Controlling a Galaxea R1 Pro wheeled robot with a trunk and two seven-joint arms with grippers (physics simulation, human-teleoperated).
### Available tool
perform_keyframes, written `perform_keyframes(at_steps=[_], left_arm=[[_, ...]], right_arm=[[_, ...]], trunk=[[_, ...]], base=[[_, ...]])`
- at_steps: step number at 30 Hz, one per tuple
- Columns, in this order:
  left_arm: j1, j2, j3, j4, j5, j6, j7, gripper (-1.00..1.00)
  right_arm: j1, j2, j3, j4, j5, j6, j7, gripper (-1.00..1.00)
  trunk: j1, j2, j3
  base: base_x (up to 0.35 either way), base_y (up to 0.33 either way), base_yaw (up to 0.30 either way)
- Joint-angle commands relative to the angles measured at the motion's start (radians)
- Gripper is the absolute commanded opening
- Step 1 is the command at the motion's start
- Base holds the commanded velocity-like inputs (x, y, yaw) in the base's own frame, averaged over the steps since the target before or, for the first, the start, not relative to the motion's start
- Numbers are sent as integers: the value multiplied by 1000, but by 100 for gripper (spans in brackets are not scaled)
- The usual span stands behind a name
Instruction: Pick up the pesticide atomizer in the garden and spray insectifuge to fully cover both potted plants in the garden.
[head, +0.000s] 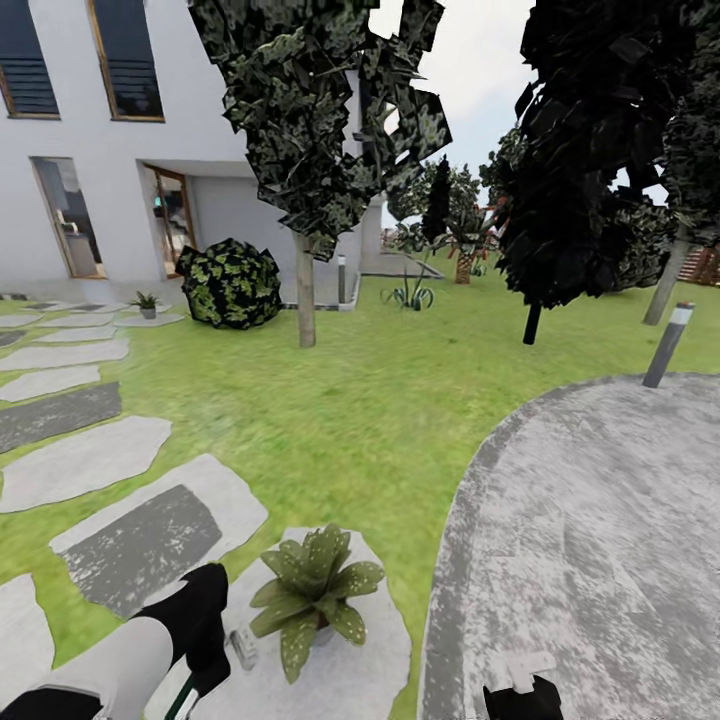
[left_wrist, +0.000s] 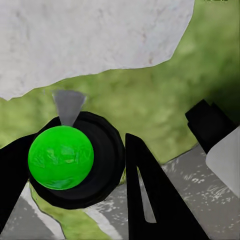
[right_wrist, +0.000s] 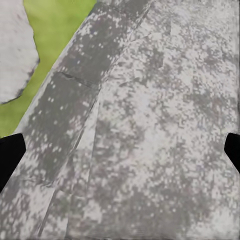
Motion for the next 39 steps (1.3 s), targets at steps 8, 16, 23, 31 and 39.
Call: perform_keyframes(at_steps=[8,16,23,31,39], left_arm=[[-8,1,-2,-3,4,7,-7,-100],[-9,-1,-4,-4,-1,4,-30,-100],[-3,10,-12,-1,-54,-31,-116,-100],[6,15,-13,0,-58,-49,-115,-100],[6,15,-5,-1,-47,-48,-113,-100]], right_arm=[[-1,0,-7,2,10,-4,-2,100],[-1,0,-7,2,10,-4,-2,100],[-1,-2,-7,2,11,-6,-2,100],[-1,-4,-7,0,11,-6,-2,100],[-1,-3,-7,2,10,-4,-2,100]], trunk=[[1,1,-1],[1,1,-1],[1,1,-1],[1,1,-1],[1,1,6]], base=[[101,290,-259],[276,164,-260],[61,8,-53],[0,0,-2],[0,0,-179]])
